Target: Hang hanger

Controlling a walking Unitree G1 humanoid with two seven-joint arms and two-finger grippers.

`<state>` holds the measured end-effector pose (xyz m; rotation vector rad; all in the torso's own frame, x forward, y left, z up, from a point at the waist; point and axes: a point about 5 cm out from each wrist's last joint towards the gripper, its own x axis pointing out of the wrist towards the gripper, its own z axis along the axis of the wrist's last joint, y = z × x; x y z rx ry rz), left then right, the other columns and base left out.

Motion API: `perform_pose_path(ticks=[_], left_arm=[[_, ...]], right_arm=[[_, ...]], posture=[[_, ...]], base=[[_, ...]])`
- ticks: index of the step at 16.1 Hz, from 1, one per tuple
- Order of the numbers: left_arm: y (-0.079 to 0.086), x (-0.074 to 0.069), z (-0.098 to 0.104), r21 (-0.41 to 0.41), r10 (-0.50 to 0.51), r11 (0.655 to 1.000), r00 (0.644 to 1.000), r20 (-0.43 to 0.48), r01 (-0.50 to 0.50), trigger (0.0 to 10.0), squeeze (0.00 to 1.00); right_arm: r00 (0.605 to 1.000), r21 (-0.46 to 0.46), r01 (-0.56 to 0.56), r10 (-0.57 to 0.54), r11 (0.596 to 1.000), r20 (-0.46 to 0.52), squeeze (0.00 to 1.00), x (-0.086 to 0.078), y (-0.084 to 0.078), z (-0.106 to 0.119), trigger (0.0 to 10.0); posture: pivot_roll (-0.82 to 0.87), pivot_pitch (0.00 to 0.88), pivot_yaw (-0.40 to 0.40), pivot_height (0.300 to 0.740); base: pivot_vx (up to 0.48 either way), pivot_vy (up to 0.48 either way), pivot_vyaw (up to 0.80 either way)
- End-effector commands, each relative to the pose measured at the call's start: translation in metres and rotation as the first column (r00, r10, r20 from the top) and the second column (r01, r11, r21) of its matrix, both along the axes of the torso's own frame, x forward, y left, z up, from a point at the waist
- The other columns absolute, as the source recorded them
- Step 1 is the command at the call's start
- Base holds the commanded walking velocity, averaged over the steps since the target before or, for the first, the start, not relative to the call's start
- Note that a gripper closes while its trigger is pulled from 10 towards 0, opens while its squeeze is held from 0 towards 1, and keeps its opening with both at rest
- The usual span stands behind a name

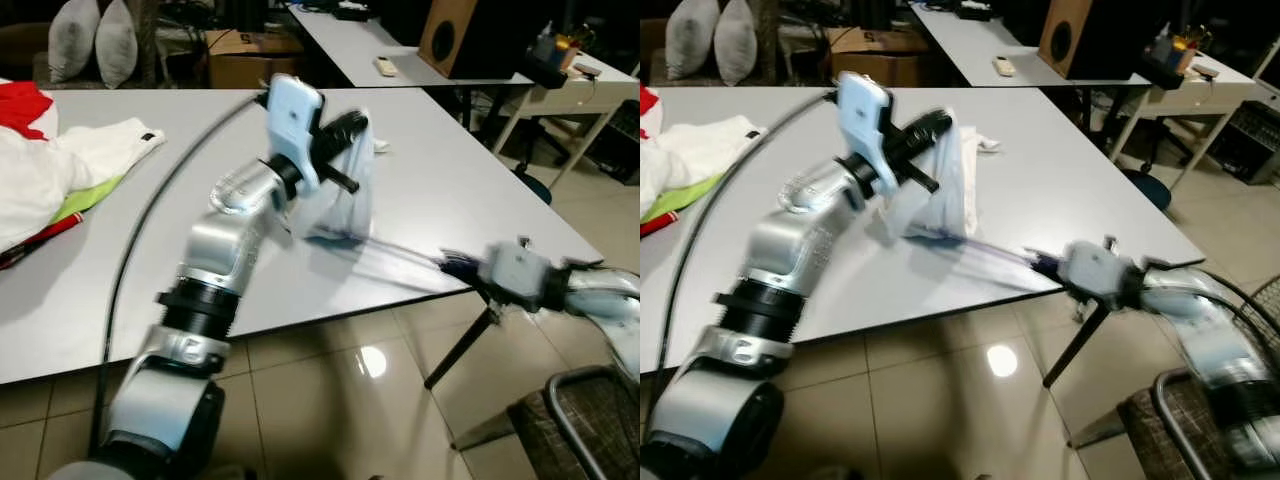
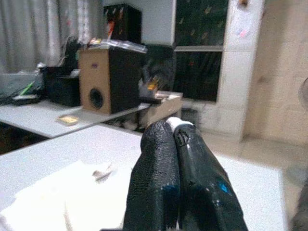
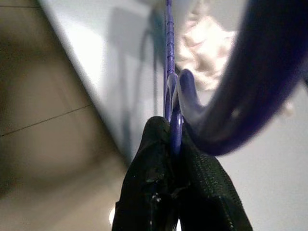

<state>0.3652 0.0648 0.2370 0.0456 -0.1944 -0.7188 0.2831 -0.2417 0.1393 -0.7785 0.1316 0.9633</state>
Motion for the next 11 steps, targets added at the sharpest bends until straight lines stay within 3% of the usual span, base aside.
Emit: perform_pose_path(ticks=[1,2,3,5,6,7,9,11], left_arm=[[-0.004,0.003,-0.001,0.064,0.033,0.997,0.999,0.034,-0.036,10.0,0.0],[-0.004,0.004,-0.004,0.079,0.048,0.996,0.998,0.033,-0.051,10.0,0.0],[-0.002,0.009,-0.019,0.131,0.108,0.985,0.994,0.01,-0.108,10.0,0.0],[-0.001,0.012,-0.039,0.16,0.146,0.978,0.988,-0.054,-0.136,10.0,0.0],[-0.001,0.015,-0.048,0.189,0.179,0.968,0.982,-0.067,-0.164,10.0,0.0],[-0.002,0.017,-0.047,0.167,0.201,0.968,0.978,-0.06,-0.188,10.0,0.0],[-0.006,0.017,-0.034,0.082,0.162,0.984,0.985,-0.059,-0.157,10.0,0.0],[-0.013,0.012,-0.054,0.129,0.02,0.992,0.988,-0.155,0.0,10.0,0.0]], right_arm=[[1.0,0.014,0.014,-0.014,1.0,0.003,0.0,-0.01,-0.009,0.013,10.0],[1.0,0.011,0.02,-0.02,1.0,-0.005,0.0,-0.016,-0.011,0.015,10.0],[0.998,-0.013,0.059,-0.06,0.998,-0.038,0.0,-0.038,-0.026,0.025,10.0],[0.994,0.008,0.09,-0.089,0.996,-0.067,0.0,-0.056,-0.036,0.039,10.0],[0.99,-0.004,0.116,-0.116,0.993,-0.078,0.0,-0.064,-0.041,0.048,10.0],[0.982,-0.058,0.172,-0.176,0.983,-0.065,0.0,-0.068,-0.049,0.053,10.0],[0.972,-0.045,0.226,-0.228,0.973,-0.063,0.0,-0.075,-0.055,0.059,10.0],[0.968,0.038,0.251,-0.249,0.967,-0.042,0.0,-0.076,-0.051,0.069,10.0]], posture=[[-0.16,0.0,-0.048,0.74],[-0.17,0.0,-0.045,0.74],[-0.17,0.0,-0.037,0.74],[-0.18,0.002,-0.037,0.74],[-0.18,0.003,-0.037,0.74],[-0.2,0.003,-0.027,0.74],[-0.19,0.003,-0.03,0.74],[-0.19,0.0,-0.032,0.74]], base=[[0.0,0.0,0.0],[0.0,0.0,0.0],[0.0,0.0,0.0],[0.0,0.0,0.0],[0.0,0.0,0.0],[0.0,0.0,0.0],[0.0,0.0,0.0],[0.0,0.0,0.0]])
